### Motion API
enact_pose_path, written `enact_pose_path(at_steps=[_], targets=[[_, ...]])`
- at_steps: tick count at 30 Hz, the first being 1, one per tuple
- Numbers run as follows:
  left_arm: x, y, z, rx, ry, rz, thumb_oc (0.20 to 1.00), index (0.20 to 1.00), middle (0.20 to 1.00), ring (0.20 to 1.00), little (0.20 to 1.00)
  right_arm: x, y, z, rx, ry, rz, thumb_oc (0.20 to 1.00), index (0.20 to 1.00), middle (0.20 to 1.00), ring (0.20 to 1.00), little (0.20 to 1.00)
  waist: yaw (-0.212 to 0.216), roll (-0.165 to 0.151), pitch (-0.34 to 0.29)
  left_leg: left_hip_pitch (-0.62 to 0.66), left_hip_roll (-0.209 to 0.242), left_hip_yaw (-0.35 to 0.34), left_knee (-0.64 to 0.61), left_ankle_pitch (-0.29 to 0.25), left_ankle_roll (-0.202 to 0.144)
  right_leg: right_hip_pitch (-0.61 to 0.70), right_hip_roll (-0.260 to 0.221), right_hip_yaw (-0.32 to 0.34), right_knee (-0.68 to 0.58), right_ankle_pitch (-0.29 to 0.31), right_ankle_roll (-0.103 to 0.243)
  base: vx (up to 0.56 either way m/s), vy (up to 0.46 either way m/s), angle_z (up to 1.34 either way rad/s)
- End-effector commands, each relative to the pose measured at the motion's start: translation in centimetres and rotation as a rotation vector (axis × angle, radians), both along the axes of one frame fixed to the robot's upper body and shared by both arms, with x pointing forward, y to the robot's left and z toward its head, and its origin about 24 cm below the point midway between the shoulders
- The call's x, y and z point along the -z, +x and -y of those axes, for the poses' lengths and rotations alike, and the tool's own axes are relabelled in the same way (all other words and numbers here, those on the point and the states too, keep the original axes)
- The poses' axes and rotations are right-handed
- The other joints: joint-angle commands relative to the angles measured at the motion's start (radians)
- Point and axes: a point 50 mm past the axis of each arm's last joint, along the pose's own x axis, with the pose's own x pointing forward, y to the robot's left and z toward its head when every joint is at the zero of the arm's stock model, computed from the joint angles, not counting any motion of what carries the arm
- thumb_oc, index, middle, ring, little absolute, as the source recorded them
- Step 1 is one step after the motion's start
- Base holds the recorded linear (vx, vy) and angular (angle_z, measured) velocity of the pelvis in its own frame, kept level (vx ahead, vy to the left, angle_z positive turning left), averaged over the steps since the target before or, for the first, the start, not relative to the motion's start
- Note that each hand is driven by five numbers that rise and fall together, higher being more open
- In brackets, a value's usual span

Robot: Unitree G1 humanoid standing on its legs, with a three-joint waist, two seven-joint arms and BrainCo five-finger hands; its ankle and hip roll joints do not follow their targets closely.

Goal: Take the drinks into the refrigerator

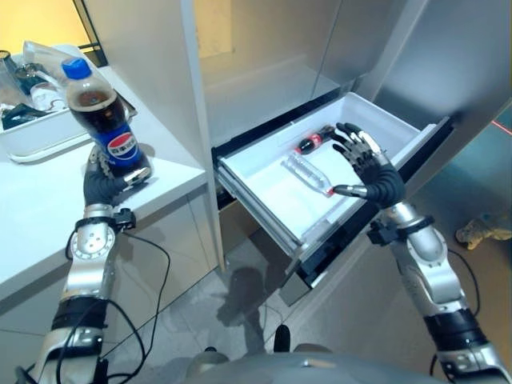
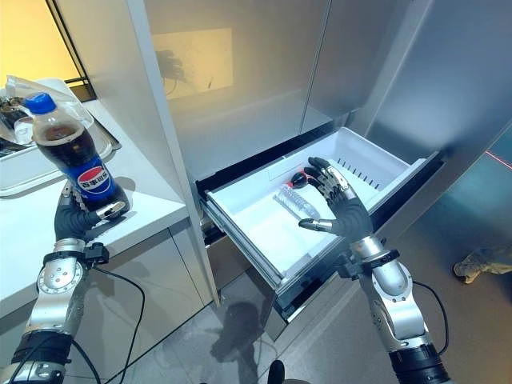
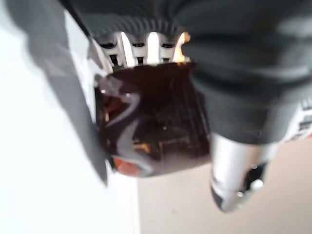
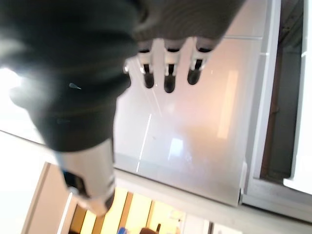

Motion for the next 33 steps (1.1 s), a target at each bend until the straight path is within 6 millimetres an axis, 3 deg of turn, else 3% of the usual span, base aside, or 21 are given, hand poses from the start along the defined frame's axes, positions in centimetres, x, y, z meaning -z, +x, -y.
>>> enact_pose_path(at_steps=[1,17,18,19,20,33], targets=[[-5.4,3.2,0.5,0.045,0.101,0.140,1.000,1.000,1.000,1.000,1.000,-3.3,-0.4,-0.1,-0.033,0.027,0.152,1.000,1.000,1.000,1.000,1.000,-0.025,0.019,0.017,0.029,-0.025,-0.055,0.001,-0.084,0.056,0.016,-0.012,0.015,0.175,-0.137,0.075,0.00,0.000,0.00],[-5.3,4.1,2.1,0.096,0.133,0.120,1.000,1.000,1.000,1.000,1.000,-3.2,-0.5,-0.4,-0.049,0.023,0.147,1.000,1.000,1.000,1.000,1.000,-0.035,0.022,0.017,0.033,-0.024,-0.052,0.001,-0.087,0.057,0.009,-0.012,0.018,0.188,-0.140,0.078,0.00,0.000,0.00],[-5.3,4.2,2.2,0.099,0.132,0.114,0.821,0.821,0.821,0.821,0.821,-3.1,-0.5,-0.5,-0.051,0.027,0.145,1.000,1.000,1.000,1.000,1.000,-0.035,0.023,0.017,0.034,-0.024,-0.053,0.001,-0.088,0.057,0.009,-0.012,0.019,0.189,-0.140,0.078,0.00,0.000,0.00],[-5.3,4.3,2.2,0.098,0.130,0.116,0.410,0.410,0.410,0.410,0.410,-3.0,-0.5,-0.5,-0.053,0.026,0.142,1.000,1.000,1.000,1.000,1.000,-0.035,0.023,0.017,0.034,-0.024,-0.052,0.001,-0.088,0.057,0.009,-0.012,0.018,0.190,-0.140,0.078,0.00,0.000,0.00],[-5.3,4.4,2.4,0.100,0.128,0.117,0.200,0.200,0.200,0.200,0.200,-3.0,-0.5,-0.6,-0.053,0.024,0.139,1.000,1.000,1.000,1.000,1.000,-0.035,0.023,0.017,0.034,-0.025,-0.052,0.001,-0.088,0.057,0.010,-0.013,0.018,0.190,-0.139,0.078,0.00,0.000,0.00],[-4.3,4.3,2.3,0.081,0.118,0.090,0.200,0.200,0.200,0.200,0.200,-2.6,-0.6,-0.4,-0.044,0.018,0.125,1.000,1.000,1.000,1.000,1.000,-0.037,0.026,0.014,0.038,-0.026,-0.052,0.001,-0.090,0.058,0.012,-0.013,0.020,0.187,-0.136,0.077,0.00,0.000,0.00]])
